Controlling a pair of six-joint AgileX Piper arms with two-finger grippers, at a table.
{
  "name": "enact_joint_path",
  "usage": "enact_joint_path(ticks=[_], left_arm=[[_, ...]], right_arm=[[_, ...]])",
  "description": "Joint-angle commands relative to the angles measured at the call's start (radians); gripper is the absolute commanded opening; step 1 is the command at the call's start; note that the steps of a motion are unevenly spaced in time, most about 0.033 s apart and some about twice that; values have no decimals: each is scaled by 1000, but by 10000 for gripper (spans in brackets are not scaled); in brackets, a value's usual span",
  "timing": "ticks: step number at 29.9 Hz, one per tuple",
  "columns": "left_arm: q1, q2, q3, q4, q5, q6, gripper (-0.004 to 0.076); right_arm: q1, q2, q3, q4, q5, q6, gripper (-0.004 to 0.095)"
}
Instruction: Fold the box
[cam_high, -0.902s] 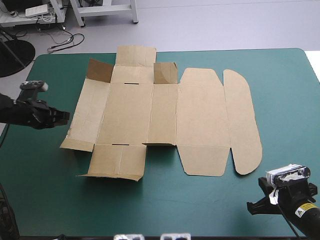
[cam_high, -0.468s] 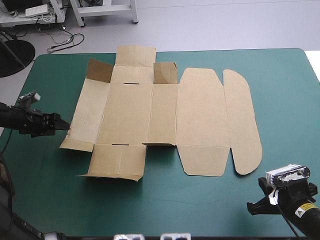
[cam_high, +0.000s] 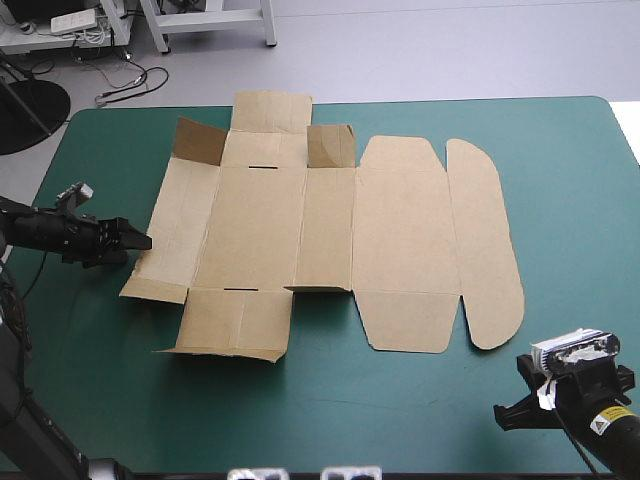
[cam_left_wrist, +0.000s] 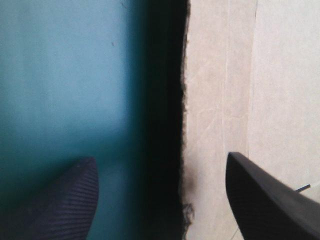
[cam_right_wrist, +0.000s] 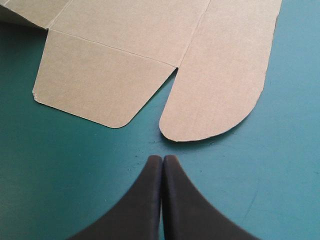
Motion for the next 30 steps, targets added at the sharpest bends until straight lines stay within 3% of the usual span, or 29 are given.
enact_joint_path(ticks=[1, 8, 10, 15, 17, 21, 25, 30], left_arm=[[-48, -27, -20, -33, 87, 1, 520], [-145, -7, -20, 5, 87, -74, 494], [-158, -7, -20, 19, 87, -108, 451], [-162, -7, -20, 15, 87, -135, 189], [-168, -7, -20, 15, 87, -135, 131], [-179, -5, -20, -1, 87, -131, 114], [-198, -5, -20, -33, 87, -107, -6], [-259, -39, -20, -24, 87, -2, -7]], right_arm=[[4, 7, -29, 14, -60, -9, -20], [4, 7, -29, 14, -73, -10, -20], [4, 7, -29, 14, -79, -10, -20], [4, 7, -29, 14, -86, -10, -20], [4, 7, -29, 14, -86, -10, -20], [4, 7, -29, 14, -86, -10, -20], [4, 7, -29, 16, -86, -10, -20], [4, 7, -29, 16, -77, -10, -20]])
